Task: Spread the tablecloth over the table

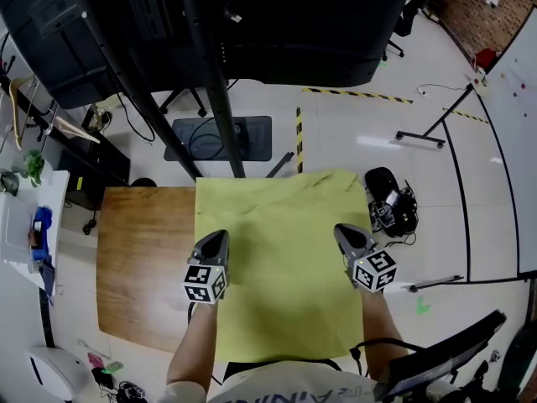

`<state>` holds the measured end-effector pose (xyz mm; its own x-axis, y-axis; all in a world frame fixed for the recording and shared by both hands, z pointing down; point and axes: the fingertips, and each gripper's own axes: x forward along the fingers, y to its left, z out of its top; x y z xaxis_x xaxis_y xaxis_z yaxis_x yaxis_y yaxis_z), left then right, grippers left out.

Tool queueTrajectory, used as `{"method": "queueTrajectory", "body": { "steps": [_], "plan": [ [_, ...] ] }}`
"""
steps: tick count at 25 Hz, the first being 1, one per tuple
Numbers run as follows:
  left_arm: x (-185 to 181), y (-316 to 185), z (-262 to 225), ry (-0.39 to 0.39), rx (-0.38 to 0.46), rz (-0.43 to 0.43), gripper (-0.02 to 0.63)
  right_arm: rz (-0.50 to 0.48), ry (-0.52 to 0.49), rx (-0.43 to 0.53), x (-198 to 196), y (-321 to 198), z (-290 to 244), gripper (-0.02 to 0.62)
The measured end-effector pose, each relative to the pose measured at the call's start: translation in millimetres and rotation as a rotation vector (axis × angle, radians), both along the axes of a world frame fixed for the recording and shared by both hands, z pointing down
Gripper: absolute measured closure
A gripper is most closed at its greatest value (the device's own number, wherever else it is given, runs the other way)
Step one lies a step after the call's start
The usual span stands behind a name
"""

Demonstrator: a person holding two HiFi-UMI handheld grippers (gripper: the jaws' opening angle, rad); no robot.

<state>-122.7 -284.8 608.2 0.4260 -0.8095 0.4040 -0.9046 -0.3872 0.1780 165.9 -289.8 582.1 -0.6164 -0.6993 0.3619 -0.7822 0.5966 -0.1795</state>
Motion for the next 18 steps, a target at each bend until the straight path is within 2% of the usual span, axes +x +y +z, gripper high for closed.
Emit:
{"method": "queueTrajectory", "body": {
  "steps": [3,8,13,18],
  "plan": [
    [-3.1,12.4,-29.8,0.009,0.057,0.006,0.600,0.027,-0.019,0.046,5.3,12.1,-22.5,0.588],
    [-9.8,41.4,-66.1,0.035,0.093,0.013,0.600,0.036,-0.042,0.090,-0.5,41.1,-51.5,0.588],
    [-5.7,67.6,-95.2,0.023,0.140,0.045,0.600,0.057,-0.055,0.148,4.7,64.4,-85.3,0.588],
    [-6.7,77.8,-134.2,0.012,0.224,0.058,0.600,0.086,-0.054,0.230,15.1,81.3,-130.1,0.588]
  ]
}}
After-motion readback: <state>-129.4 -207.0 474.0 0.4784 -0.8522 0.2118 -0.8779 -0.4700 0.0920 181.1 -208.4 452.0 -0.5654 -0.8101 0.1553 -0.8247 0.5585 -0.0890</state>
